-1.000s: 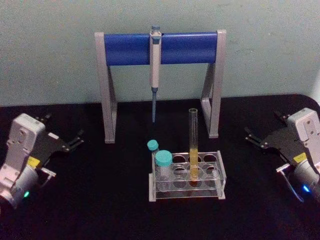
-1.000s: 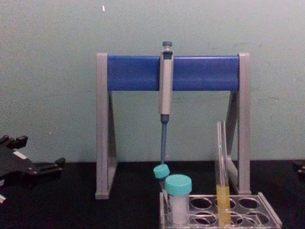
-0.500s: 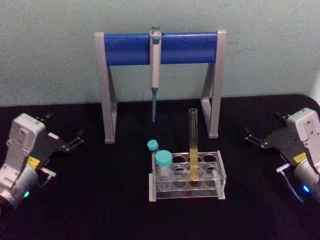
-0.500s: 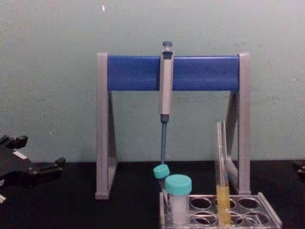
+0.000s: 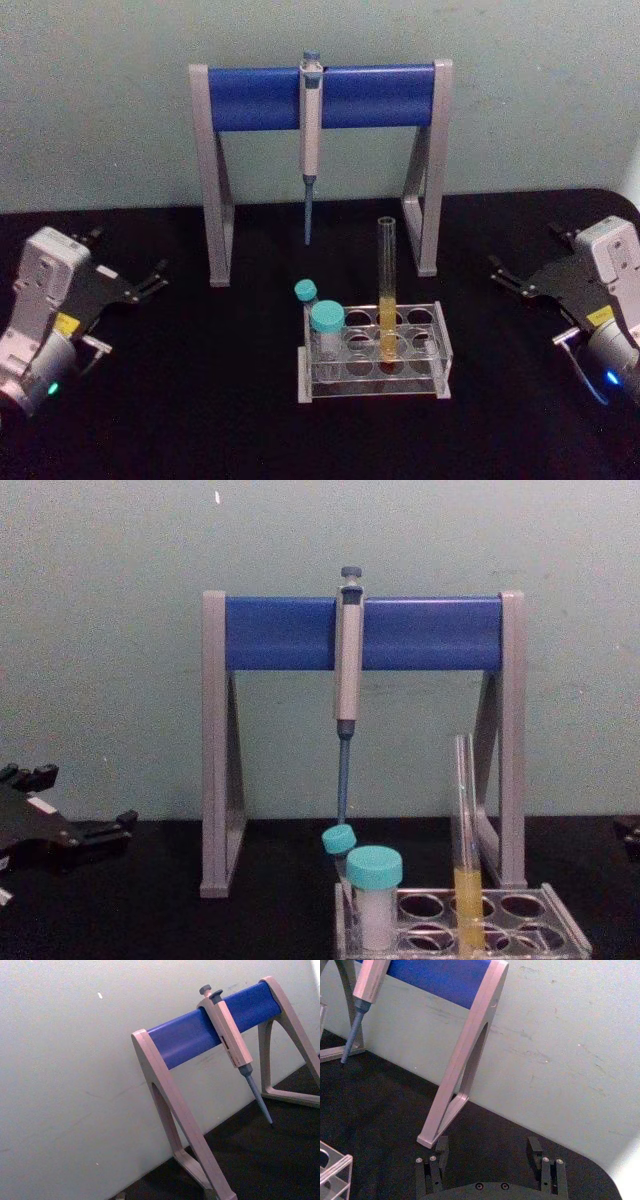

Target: Pick up the test tube from the test tube rack, shake it, then place it back into the test tube rack.

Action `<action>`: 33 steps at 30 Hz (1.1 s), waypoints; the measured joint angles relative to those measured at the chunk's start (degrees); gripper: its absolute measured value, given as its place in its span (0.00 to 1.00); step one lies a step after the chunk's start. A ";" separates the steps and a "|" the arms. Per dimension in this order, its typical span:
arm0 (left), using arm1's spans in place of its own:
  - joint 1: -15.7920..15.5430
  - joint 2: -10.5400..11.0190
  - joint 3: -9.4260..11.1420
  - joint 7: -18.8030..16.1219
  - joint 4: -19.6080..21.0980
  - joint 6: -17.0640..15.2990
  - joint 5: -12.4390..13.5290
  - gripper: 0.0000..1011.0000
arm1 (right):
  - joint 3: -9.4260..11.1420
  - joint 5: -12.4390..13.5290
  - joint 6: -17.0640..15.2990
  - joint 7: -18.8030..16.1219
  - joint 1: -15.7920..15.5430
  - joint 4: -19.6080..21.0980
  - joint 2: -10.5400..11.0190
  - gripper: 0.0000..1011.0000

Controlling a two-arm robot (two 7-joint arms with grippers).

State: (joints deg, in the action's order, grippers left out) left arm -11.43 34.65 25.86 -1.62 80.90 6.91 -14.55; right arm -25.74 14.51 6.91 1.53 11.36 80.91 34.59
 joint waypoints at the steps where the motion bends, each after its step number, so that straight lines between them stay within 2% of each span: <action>1: 0.00 0.00 0.00 0.00 0.00 0.00 0.00 1.00 | 0.19 -0.04 -0.01 -0.27 -0.13 0.09 -0.10 0.99; 6: 0.00 0.00 0.00 0.00 0.00 0.00 0.00 1.00 | 0.90 0.14 -0.40 -1.08 -0.87 1.01 -0.16 0.99; 11: 0.00 0.00 0.00 0.00 0.00 0.00 0.00 1.00 | 2.42 2.22 -2.11 -2.42 -3.48 4.38 0.17 0.99; 18: 0.00 0.00 0.00 0.00 0.00 0.00 0.00 1.00 | 4.72 7.67 -5.37 -5.43 -8.48 10.77 0.59 0.99; 21: 0.00 0.00 0.00 0.00 0.00 0.00 0.00 1.00 | 5.55 10.54 -7.87 -7.42 -10.70 14.10 0.68 0.99; 24: 0.00 0.00 0.00 0.00 0.00 0.00 0.00 1.00 | 5.77 12.31 -9.98 -9.24 -11.68 16.27 0.69 0.99; 27: 0.00 0.00 0.00 0.00 0.00 0.00 0.00 1.00 | 5.63 13.22 -11.53 -10.82 -11.71 17.32 0.54 0.99; 33: 0.00 0.00 0.00 0.00 0.00 0.00 0.00 1.00 | 4.38 13.91 -14.26 -14.33 -9.50 17.43 -0.83 0.99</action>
State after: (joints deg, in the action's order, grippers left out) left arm -11.43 34.65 25.86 -1.62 80.90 6.91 -14.55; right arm -21.35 28.41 -7.36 -12.81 1.86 98.34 33.76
